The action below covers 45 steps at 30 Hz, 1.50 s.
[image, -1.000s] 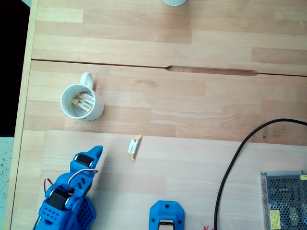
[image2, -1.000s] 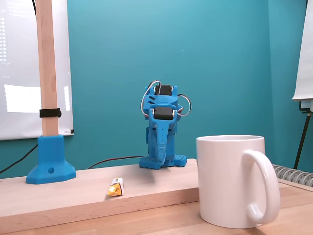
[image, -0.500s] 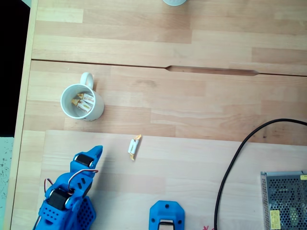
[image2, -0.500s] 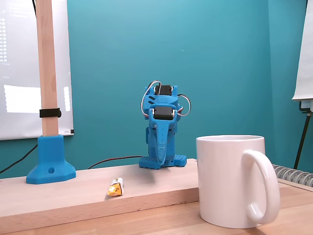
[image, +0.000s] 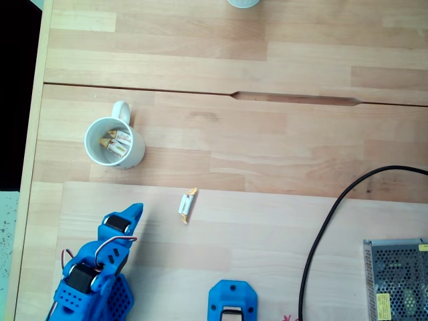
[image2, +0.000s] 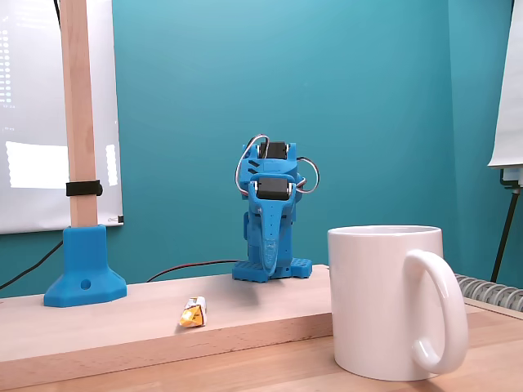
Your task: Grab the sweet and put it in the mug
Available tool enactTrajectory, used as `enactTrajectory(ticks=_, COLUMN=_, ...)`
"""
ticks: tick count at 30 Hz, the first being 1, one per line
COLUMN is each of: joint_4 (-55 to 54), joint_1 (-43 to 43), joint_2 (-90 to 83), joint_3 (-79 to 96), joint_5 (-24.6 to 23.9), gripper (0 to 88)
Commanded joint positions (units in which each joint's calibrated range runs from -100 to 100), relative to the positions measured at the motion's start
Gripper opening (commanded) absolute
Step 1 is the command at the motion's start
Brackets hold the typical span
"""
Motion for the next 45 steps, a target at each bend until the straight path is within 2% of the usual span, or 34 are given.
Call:
enactTrajectory(ticks=1, joint_4=-0.92, joint_1=-0.54, joint_2=0.24, joint_3=-5.43, joint_5=-0.15, gripper=3.6)
enactTrajectory(ticks=6, joint_4=-0.27, joint_1=-0.54, joint_2=0.5, joint_3=-8.73, joint_5=-0.05, gripper=5.8)
enactTrajectory(ticks=15, joint_4=-0.11, joint_1=-0.54, joint_2=0.33, joint_3=-8.02, joint_5=5.47, gripper=27.8)
enactTrajectory(ticks=17, joint_4=-0.03, joint_1=-0.54, joint_2=0.42, joint_3=-7.93, joint_5=5.67, gripper=27.7)
enactTrajectory(ticks=21, joint_4=-0.11, joint_1=-0.54, joint_2=0.33, joint_3=-8.02, joint_5=5.67, gripper=21.3)
enactTrajectory(ticks=27, joint_4=-0.43, joint_1=-0.54, joint_2=0.16, joint_3=-8.1, joint_5=5.67, gripper=4.1)
enactTrajectory(ticks=29, joint_4=-0.84, joint_1=-0.54, joint_2=-0.01, joint_3=-8.73, joint_5=5.67, gripper=1.4)
enactTrajectory(ticks=36, joint_4=0.05, joint_1=-0.54, joint_2=0.85, joint_3=-13.72, joint_5=5.67, gripper=14.5)
enactTrajectory(ticks=40, joint_4=0.05, joint_1=-0.54, joint_2=7.39, joint_3=-21.66, joint_5=5.62, gripper=20.9)
enactTrajectory(ticks=45, joint_4=0.13, joint_1=-0.25, joint_2=19.87, joint_3=-30.41, joint_5=5.62, gripper=22.7)
